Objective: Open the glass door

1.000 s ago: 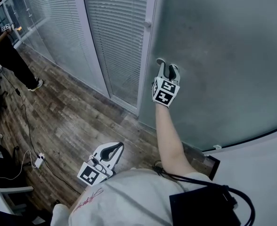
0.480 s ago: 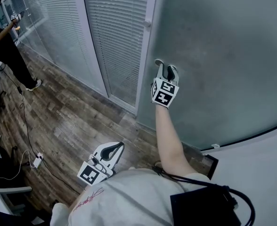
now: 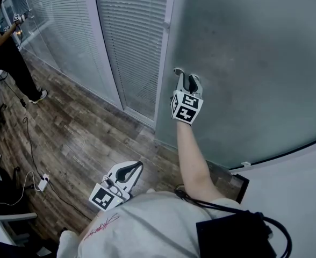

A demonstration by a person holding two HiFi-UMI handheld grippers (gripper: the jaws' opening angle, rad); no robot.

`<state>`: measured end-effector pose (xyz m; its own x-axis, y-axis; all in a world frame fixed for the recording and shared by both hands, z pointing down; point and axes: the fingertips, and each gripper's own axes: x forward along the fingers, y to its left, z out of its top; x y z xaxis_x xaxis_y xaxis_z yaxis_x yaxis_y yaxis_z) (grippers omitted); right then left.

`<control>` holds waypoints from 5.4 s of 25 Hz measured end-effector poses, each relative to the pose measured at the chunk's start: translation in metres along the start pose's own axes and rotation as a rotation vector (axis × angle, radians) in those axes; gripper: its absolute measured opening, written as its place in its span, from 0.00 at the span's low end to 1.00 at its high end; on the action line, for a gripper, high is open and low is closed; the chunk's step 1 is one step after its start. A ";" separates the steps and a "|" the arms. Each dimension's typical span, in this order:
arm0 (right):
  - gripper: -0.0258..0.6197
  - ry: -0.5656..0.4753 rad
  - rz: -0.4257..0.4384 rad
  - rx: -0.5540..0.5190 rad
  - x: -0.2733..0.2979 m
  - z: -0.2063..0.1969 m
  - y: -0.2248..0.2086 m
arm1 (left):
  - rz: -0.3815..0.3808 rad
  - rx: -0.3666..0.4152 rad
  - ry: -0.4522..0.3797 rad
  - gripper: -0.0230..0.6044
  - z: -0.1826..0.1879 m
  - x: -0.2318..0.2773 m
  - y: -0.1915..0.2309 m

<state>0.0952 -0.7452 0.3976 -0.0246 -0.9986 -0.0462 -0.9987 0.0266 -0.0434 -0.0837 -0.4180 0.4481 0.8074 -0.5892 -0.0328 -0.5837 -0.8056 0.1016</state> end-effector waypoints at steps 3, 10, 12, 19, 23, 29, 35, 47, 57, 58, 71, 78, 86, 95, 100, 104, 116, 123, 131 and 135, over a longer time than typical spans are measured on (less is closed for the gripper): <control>0.21 -0.009 0.008 -0.004 -0.006 0.000 0.003 | -0.010 -0.004 0.007 0.07 -0.002 0.000 -0.004; 0.21 -0.011 0.026 -0.008 -0.018 -0.001 0.009 | -0.034 -0.009 0.007 0.07 -0.002 -0.001 -0.012; 0.21 -0.012 0.029 -0.006 -0.018 -0.001 0.010 | -0.043 -0.007 0.009 0.07 -0.002 0.001 -0.013; 0.21 -0.008 0.042 -0.005 -0.028 -0.002 0.013 | -0.047 -0.017 0.006 0.07 -0.004 -0.004 -0.019; 0.21 -0.005 0.055 -0.005 -0.035 -0.001 0.019 | -0.061 -0.016 -0.001 0.07 -0.002 -0.007 -0.022; 0.21 -0.011 0.067 -0.011 -0.046 -0.001 0.025 | -0.073 -0.030 -0.013 0.07 -0.001 -0.007 -0.023; 0.21 -0.014 0.089 -0.008 -0.058 0.000 0.027 | -0.088 -0.024 -0.006 0.07 -0.002 -0.005 -0.030; 0.21 -0.009 0.127 -0.008 -0.080 -0.001 0.036 | -0.094 -0.018 -0.029 0.07 0.001 -0.003 -0.039; 0.21 -0.025 0.170 -0.016 -0.103 -0.001 0.045 | -0.019 -0.022 -0.045 0.07 -0.001 -0.006 -0.026; 0.21 -0.027 0.172 -0.018 -0.104 0.000 0.046 | -0.020 -0.020 -0.047 0.07 0.000 -0.006 -0.026; 0.21 -0.021 0.214 -0.021 -0.132 0.000 0.060 | -0.082 -0.013 -0.032 0.07 -0.001 -0.004 -0.046; 0.21 -0.026 0.216 -0.021 -0.151 -0.001 0.062 | -0.095 -0.018 -0.023 0.07 -0.001 -0.019 -0.054; 0.21 -0.034 0.231 -0.026 -0.174 0.002 0.071 | -0.094 -0.025 -0.017 0.07 -0.003 -0.049 -0.061; 0.21 -0.030 0.248 -0.026 -0.200 0.002 0.071 | -0.088 -0.016 -0.028 0.07 0.000 -0.080 -0.074; 0.21 -0.024 0.264 -0.034 -0.213 0.002 0.075 | -0.095 -0.017 -0.029 0.07 0.001 -0.100 -0.081; 0.21 -0.010 0.296 -0.041 -0.222 0.002 0.077 | -0.114 -0.026 -0.024 0.07 -0.001 -0.114 -0.090; 0.21 0.011 0.343 -0.038 -0.249 0.004 0.079 | -0.109 -0.034 -0.007 0.07 -0.003 -0.156 -0.107; 0.21 0.004 0.377 -0.030 -0.268 0.004 0.081 | -0.095 -0.035 -0.009 0.07 -0.005 -0.175 -0.114; 0.21 0.002 0.414 -0.028 -0.289 0.005 0.086 | -0.116 -0.036 -0.025 0.07 0.002 -0.178 -0.127; 0.21 0.001 0.428 -0.028 -0.302 0.005 0.087 | -0.143 -0.019 -0.011 0.07 0.000 -0.183 -0.136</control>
<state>0.0163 -0.4409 0.4024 -0.4369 -0.8979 -0.0534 -0.8994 0.4372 0.0065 -0.1522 -0.2000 0.4406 0.8810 -0.4693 -0.0594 -0.4611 -0.8800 0.1136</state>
